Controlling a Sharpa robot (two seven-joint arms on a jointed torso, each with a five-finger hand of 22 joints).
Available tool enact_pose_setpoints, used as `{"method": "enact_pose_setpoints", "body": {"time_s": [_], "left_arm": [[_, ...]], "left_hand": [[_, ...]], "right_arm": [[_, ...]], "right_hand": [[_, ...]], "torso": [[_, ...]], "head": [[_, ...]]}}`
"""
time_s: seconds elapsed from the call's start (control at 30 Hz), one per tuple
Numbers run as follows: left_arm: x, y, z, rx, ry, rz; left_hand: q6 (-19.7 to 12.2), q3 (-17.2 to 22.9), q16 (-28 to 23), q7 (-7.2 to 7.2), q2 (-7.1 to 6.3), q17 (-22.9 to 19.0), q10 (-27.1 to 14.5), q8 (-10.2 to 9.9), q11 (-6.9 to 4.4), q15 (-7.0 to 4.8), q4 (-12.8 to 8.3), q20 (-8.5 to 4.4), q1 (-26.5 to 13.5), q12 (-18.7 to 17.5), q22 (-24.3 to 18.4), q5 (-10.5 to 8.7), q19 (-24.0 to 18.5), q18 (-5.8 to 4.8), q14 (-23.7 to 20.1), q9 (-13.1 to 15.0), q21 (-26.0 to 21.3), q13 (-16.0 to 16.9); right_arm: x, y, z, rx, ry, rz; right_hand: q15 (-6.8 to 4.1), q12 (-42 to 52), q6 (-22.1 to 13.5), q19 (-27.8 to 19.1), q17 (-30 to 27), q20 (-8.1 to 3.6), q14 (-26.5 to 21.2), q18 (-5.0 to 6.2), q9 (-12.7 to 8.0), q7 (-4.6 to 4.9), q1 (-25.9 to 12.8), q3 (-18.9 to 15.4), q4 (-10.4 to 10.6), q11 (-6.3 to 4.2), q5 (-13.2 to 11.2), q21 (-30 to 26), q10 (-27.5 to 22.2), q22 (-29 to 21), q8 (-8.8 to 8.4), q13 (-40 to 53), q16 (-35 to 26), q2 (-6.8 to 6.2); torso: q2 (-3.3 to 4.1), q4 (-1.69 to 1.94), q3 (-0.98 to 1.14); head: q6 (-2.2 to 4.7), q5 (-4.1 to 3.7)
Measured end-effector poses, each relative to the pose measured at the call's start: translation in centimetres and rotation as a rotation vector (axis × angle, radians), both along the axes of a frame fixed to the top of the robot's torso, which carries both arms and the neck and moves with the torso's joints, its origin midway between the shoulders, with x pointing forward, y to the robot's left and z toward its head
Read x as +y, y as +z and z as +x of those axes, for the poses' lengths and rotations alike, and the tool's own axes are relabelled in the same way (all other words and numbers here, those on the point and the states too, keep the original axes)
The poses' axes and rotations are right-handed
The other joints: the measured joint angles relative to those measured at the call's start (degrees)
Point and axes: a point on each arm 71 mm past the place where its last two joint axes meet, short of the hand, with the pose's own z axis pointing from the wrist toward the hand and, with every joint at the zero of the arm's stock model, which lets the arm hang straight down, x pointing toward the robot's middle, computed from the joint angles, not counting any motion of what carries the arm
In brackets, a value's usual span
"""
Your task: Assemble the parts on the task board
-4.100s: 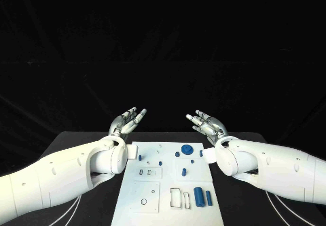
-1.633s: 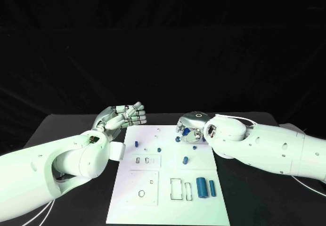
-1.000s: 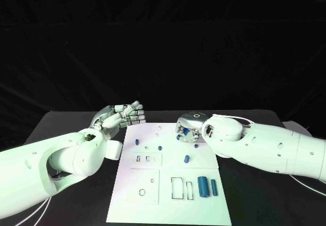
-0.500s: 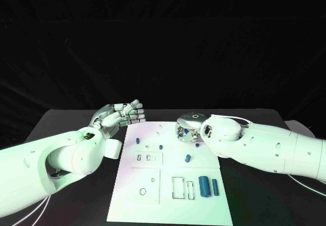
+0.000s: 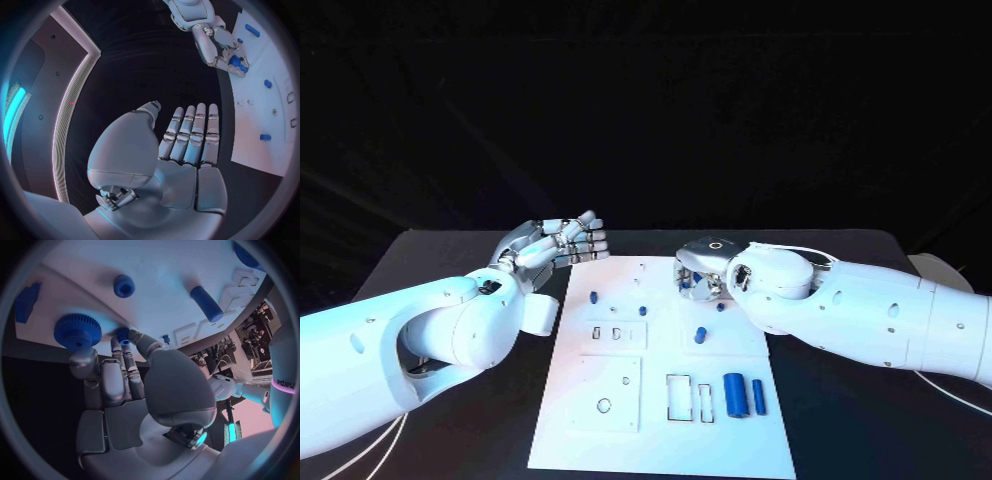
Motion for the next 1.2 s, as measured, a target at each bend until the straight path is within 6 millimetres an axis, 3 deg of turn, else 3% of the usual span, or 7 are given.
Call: {"method": "enact_pose_setpoints", "body": {"time_s": [0.13,0.2,0.53,0.97,1.03,1.2], "left_arm": [[0.0,0.0,0.0,0.001,0.0,0.0],[0.0,0.0,0.0,0.002,0.0,0.001],[0.3,-0.1,0.2,0.004,0.007,0.004],[0.5,-0.2,0.3,0.009,0.01,0.007],[0.6,-0.2,0.4,0.009,0.011,0.007],[0.7,-0.2,0.4,0.01,0.013,0.008]], "left_hand": [[0.0,0.0,0.0,0.0,0.0,0.0,0.0,0.0,0.0,0.0,0.0,0.0,0.0,0.0,-0.1,0.0,0.0,0.0,0.0,0.0,0.0,0.0],[0.0,0.0,0.0,0.0,0.0,0.0,0.0,0.0,0.0,0.0,0.0,0.0,0.0,0.0,-0.1,0.0,0.0,0.0,0.0,0.0,0.0,0.0],[0.0,0.2,-0.2,0.0,0.37,0.0,-0.2,0.0,0.2,0.0,-0.2,0.0,0.4,0.0,-0.1,0.0,0.0,0.0,0.0,0.0,0.0,0.0],[0.0,0.2,-0.2,0.0,0.37,0.0,-0.2,-0.2,0.2,0.0,-0.2,0.0,0.4,0.0,-0.1,0.0,0.0,0.0,0.0,0.0,0.0,0.0],[0.0,0.2,-0.2,0.0,0.37,0.0,-0.2,-0.2,0.2,0.0,-0.2,0.0,0.4,0.0,-0.1,0.0,0.0,0.0,0.0,0.0,0.0,0.0],[0.0,0.2,-0.2,0.0,0.37,0.0,-0.2,-0.2,0.2,0.0,-0.2,0.0,0.4,0.0,-0.1,0.0,0.0,0.0,0.0,0.0,0.0,0.0]], "right_arm": [[0.1,0.0,-0.2,-0.011,0.006,0.009],[0.2,0.1,-0.3,-0.019,0.009,0.016],[1.4,0.9,-0.7,-0.072,0.035,0.074],[4.3,1.6,0.6,-0.143,0.034,0.124],[4.6,1.7,1.0,-0.154,0.029,0.128],[5.1,1.7,1.9,-0.174,0.014,0.133]], "right_hand": [[-0.34,0.8,0.7,0.8,0.6,-0.41,0.0,-0.9,0.5,-0.09,0.9,0.9,-0.9,0.5,-0.3,1.3,0.5,1.9,0.42,0.1,0.3,0.14],[-0.57,1.3,1.0,1.4,0.9,-0.4,0.1,-0.9,0.8,-0.45,0.9,0.9,-0.9,0.76,-0.9,2.1,0.8,3.1,0.58,0.1,0.3,0.14],[-0.73,1.3,1.2,2.3,1.5,-0.42,0.0,-0.89,1.1,-0.25,0.9,0.9,-0.9,0.81,-1.3,3.6,0.8,5.4,0.85,0.1,0.5,0.15],[-0.98,1.2,1.2,2.6,2.0,-0.4,0.1,-0.89,1.5,-0.25,1.7,1.0,-1.0,0.87,-0.4,4.2,0.8,6.6,0.85,0.1,1.0,0.38],[-0.98,1.1,1.2,2.8,2.1,-0.59,0.1,-1.7,1.5,-0.25,1.7,1.0,-1.0,0.87,-0.4,4.5,0.8,6.8,0.85,0.1,1.0,0.38],[-0.98,1.3,1.2,3.0,2.3,-0.45,0.1,-1.79,1.5,-0.25,1.7,1.3,-1.0,0.88,-0.4,4.6,0.8,7.2,0.85,0.1,1.0,0.38]], "torso": [[0.07,0.04,0.01],[0.1,0.07,0.01],[0.19,0.2,-0.01],[0.38,0.57,-0.05],[0.42,0.6,-0.05],[0.56,0.71,-0.04]], "head": [[-0.01,0.01],[0.04,0.01],[0.93,-0.16],[1.49,-0.17],[1.49,-0.08],[1.43,-0.05]]}}
